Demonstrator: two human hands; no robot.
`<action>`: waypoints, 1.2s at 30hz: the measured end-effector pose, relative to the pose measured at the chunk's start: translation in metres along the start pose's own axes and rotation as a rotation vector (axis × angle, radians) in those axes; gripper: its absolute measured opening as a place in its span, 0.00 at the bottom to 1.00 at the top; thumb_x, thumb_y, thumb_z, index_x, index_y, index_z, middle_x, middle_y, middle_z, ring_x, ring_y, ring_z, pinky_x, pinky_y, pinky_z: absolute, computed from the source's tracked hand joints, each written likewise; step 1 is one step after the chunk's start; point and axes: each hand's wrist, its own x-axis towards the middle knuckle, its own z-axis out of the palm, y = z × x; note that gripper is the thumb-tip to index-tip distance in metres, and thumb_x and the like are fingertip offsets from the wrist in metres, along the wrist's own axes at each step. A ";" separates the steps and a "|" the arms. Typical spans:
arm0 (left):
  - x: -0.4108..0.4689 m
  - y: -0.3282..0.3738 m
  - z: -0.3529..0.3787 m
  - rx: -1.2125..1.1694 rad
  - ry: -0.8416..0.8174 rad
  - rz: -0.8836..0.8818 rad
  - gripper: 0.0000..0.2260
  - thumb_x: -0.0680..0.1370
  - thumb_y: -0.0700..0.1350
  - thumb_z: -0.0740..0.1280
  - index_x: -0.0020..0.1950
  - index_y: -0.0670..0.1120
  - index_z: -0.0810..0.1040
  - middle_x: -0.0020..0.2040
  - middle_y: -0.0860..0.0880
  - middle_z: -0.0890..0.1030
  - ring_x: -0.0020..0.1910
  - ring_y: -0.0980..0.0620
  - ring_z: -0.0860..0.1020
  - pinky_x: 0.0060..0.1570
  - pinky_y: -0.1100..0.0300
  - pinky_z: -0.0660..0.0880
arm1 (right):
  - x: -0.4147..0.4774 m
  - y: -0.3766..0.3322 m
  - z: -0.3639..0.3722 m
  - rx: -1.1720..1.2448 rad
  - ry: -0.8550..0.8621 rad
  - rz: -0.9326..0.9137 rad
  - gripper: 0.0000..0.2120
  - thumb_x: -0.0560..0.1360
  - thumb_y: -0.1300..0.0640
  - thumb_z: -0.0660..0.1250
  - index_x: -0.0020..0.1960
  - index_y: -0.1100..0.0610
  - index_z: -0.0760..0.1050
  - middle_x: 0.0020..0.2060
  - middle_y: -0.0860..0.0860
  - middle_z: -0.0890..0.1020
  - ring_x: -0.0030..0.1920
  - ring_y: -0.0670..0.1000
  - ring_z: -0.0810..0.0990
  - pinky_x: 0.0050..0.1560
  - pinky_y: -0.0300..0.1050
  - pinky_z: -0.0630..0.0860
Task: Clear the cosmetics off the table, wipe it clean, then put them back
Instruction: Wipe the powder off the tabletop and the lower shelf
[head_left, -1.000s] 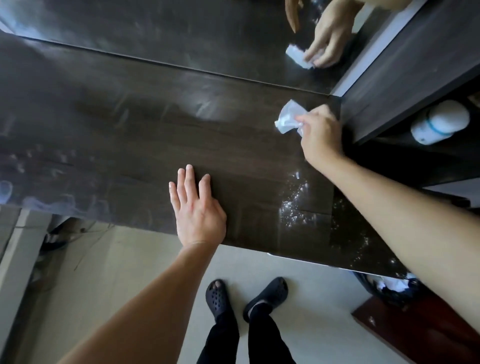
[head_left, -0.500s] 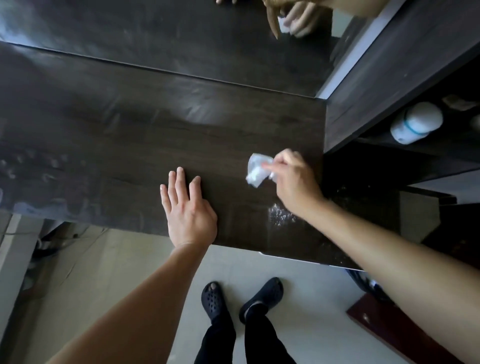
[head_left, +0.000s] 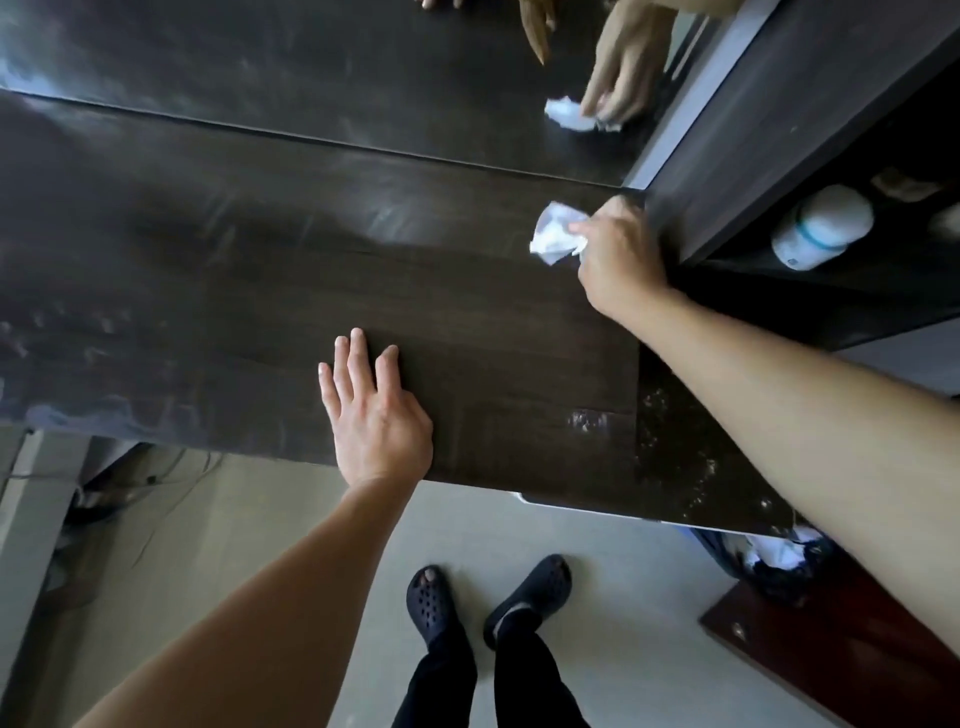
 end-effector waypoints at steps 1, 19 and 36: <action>0.000 0.000 0.001 0.001 0.000 0.002 0.20 0.72 0.39 0.52 0.61 0.39 0.74 0.71 0.36 0.67 0.72 0.37 0.62 0.72 0.41 0.54 | 0.012 0.006 0.003 -0.054 -0.023 0.033 0.14 0.73 0.68 0.62 0.57 0.62 0.78 0.54 0.62 0.73 0.56 0.63 0.71 0.53 0.53 0.72; 0.001 0.000 0.001 0.012 -0.003 -0.005 0.21 0.72 0.40 0.52 0.61 0.39 0.74 0.71 0.36 0.67 0.73 0.37 0.61 0.72 0.40 0.54 | -0.039 -0.015 -0.019 0.059 0.025 -0.133 0.13 0.71 0.67 0.59 0.53 0.60 0.77 0.49 0.60 0.76 0.51 0.62 0.74 0.51 0.53 0.73; 0.002 0.000 0.001 0.012 -0.005 0.006 0.20 0.72 0.40 0.53 0.61 0.38 0.74 0.71 0.35 0.67 0.73 0.37 0.61 0.72 0.41 0.53 | -0.174 0.021 -0.024 0.187 -0.102 -0.028 0.09 0.69 0.65 0.57 0.38 0.59 0.76 0.40 0.54 0.75 0.42 0.53 0.72 0.42 0.45 0.69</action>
